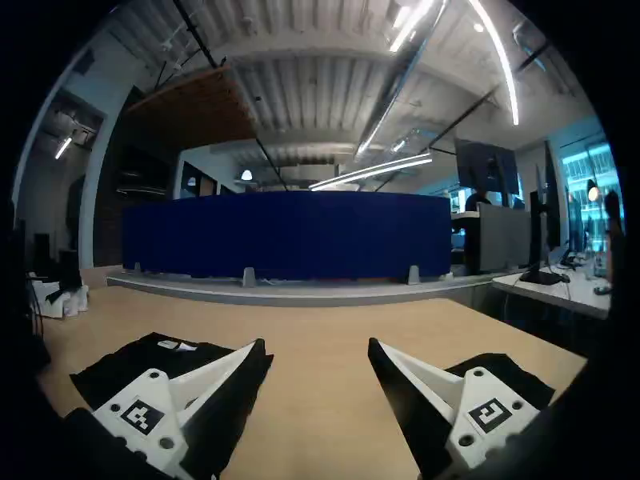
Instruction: Fold towel
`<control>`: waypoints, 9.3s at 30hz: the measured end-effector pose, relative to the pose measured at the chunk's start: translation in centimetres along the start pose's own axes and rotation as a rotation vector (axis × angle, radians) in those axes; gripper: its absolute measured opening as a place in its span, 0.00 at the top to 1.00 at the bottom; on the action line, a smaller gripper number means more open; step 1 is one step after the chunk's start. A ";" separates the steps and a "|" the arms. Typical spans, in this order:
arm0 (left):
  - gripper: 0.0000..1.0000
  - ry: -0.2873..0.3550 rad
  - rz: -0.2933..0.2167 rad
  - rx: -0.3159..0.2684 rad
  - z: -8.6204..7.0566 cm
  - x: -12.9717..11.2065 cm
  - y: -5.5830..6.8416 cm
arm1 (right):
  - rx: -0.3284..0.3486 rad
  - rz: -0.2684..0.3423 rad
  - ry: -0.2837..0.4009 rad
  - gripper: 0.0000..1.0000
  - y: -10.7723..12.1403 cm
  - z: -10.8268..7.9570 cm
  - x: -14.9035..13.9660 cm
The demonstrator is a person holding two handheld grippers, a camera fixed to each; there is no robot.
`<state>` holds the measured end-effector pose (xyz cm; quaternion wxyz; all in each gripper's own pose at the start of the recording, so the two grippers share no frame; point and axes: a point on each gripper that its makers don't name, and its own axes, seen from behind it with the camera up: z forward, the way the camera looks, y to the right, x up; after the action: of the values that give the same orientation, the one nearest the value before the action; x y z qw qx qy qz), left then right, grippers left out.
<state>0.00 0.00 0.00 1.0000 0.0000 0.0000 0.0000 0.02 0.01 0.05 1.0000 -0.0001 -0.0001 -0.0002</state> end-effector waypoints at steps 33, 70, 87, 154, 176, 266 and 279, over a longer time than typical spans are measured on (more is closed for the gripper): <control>0.07 0.023 0.012 -0.031 0.7 8.7 1.7 | -0.006 -0.019 0.027 0.01 -0.2 0.2 9.4; 0.07 -0.190 0.122 -0.308 -1.8 21.1 6.1 | 0.301 -0.175 -0.259 0.00 -7.3 -2.8 20.9; 0.07 -0.314 0.193 -0.432 -3.0 14.5 9.4 | 0.374 -0.187 -0.371 0.00 -8.2 -4.1 15.8; 0.62 -0.838 0.332 -0.669 -9.0 -13.3 15.6 | 0.537 -0.249 -0.876 0.75 -9.8 -11.5 -13.7; 0.91 -0.837 0.330 -0.631 -9.0 -12.6 15.8 | 0.542 -0.239 -0.857 0.81 -9.7 -11.0 -12.2; 0.91 -0.821 0.142 -0.482 3.0 -7.5 16.8 | 0.458 -0.267 -0.860 0.80 -8.6 1.5 -7.7; 0.78 -0.831 0.164 -0.458 4.2 -9.2 16.8 | 0.421 -0.291 -0.859 0.49 -8.0 2.2 -9.3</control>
<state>-9.16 16.78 4.18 0.8863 -0.2201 -0.3998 0.0790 -9.31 -7.98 2.27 0.8775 0.2017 -0.4122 -0.1396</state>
